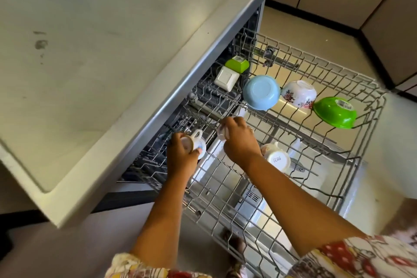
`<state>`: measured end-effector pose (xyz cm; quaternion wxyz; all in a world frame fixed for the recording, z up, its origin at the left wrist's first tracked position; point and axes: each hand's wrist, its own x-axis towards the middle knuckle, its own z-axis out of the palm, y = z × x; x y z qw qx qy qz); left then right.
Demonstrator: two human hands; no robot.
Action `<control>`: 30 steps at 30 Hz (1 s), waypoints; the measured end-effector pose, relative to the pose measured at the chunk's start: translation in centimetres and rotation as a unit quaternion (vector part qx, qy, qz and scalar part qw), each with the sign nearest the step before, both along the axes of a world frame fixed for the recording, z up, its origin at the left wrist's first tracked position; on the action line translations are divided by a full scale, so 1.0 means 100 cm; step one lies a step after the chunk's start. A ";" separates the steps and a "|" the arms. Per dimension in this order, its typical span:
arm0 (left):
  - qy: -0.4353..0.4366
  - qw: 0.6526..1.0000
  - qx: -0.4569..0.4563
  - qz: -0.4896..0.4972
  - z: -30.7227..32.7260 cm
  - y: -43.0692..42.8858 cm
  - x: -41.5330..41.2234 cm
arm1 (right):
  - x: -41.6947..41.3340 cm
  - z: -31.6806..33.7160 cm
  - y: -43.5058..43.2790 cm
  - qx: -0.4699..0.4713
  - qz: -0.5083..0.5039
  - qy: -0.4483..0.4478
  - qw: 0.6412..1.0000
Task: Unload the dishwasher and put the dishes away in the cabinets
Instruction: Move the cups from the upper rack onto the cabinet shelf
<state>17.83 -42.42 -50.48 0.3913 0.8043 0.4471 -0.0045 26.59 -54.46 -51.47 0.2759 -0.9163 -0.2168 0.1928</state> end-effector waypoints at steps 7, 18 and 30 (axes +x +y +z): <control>-0.152 0.982 -0.097 0.063 0.038 -0.032 -0.063 | -0.054 0.035 -0.043 0.243 -0.215 0.186 0.928; -0.352 0.895 -0.205 0.182 0.176 -0.097 -0.202 | -0.153 0.163 -0.104 0.504 -0.247 0.516 0.647; -0.595 0.747 -0.160 0.252 0.350 -0.029 -0.332 | -0.257 0.356 0.018 0.534 0.083 0.565 0.623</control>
